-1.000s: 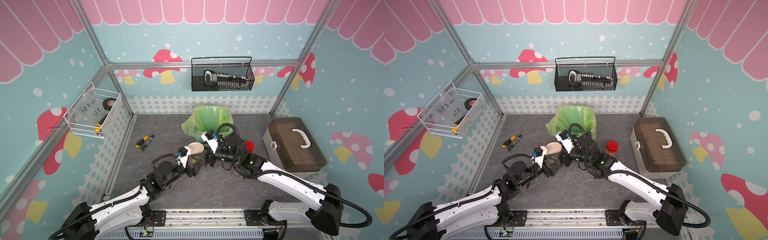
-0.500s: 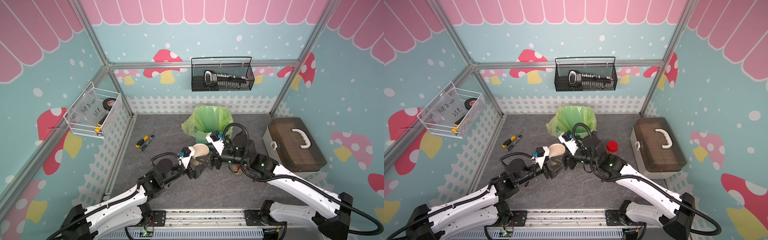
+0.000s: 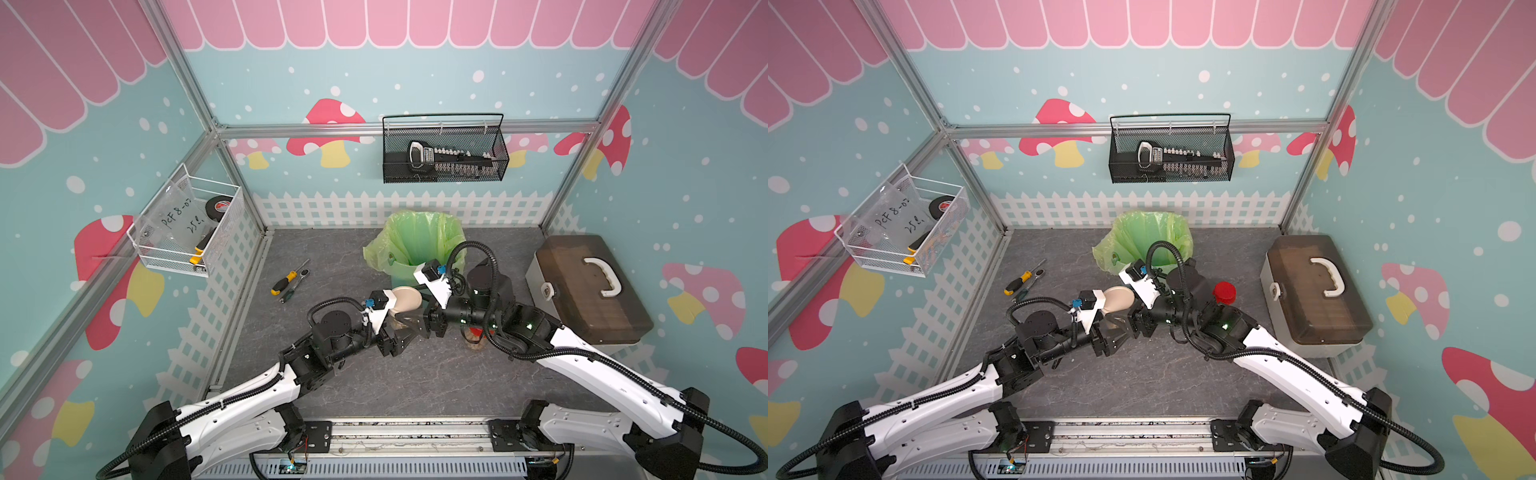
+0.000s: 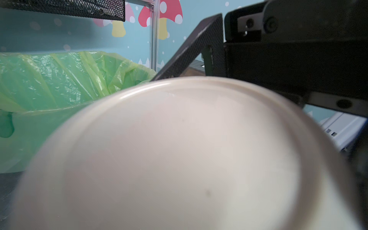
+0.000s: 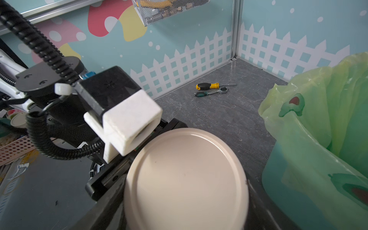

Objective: Empty moldy peanuts from jars
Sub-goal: Unscrew the lid from the jar.

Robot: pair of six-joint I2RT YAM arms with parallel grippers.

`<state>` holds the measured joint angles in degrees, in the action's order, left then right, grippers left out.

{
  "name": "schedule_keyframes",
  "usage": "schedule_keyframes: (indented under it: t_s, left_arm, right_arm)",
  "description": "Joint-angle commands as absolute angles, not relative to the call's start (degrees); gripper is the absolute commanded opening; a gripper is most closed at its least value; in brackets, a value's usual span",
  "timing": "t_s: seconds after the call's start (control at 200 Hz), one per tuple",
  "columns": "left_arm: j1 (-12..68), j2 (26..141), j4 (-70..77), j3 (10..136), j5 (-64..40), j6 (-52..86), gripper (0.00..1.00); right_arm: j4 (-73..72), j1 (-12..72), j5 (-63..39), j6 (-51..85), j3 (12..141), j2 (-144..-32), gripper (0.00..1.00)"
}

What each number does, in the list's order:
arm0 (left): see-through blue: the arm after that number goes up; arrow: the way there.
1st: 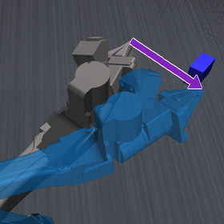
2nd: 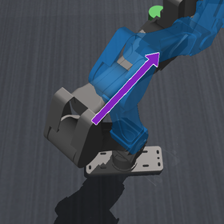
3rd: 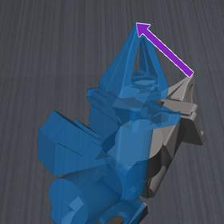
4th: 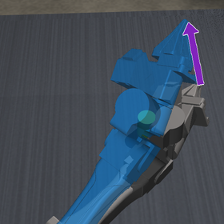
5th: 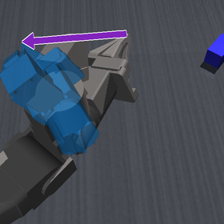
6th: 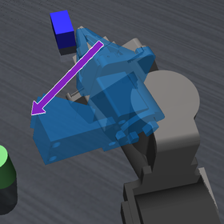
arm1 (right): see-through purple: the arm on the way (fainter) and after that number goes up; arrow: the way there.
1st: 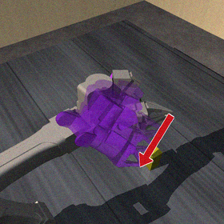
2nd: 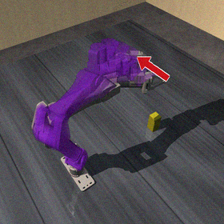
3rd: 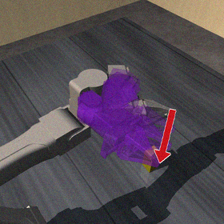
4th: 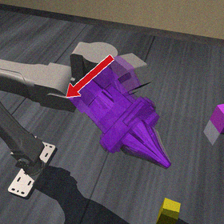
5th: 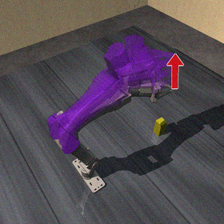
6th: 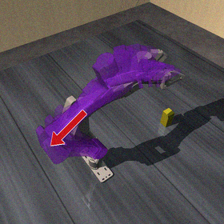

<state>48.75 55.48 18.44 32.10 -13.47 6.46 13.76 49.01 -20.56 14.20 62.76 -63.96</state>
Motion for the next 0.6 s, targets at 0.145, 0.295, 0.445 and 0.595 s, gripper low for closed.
schedule_keyframes:
  t_s: [0.145, 0.295, 0.445, 0.595]
  left_arm:
    - [48.0, 54.4, 14.9, 35.3, -21.1, 8.4, 0.27]
    - [47.2, 54.8, 14.7, 35.3, -23.3, 9.0, 0.27]
    - [46.6, 55.9, 15.1, 35.7, -24.6, 9.3, 0.26]
    - [46.2, 56.2, 15.5, 35.4, -24.8, 9.4, 0.26]
  right_arm:
    - [13.1, 43.5, -40.9, 11.1, 63.7, -61.8, 0.71]
    - [12.3, 38.3, -53.2, 11.4, 63.8, -63.5, 0.7]
    - [11.9, 37.7, -62.2, 11.1, 66.2, -67.6, 0.69]
    - [12.0, 36.9, -67.8, 10.4, 68.7, -70.7, 0.68]
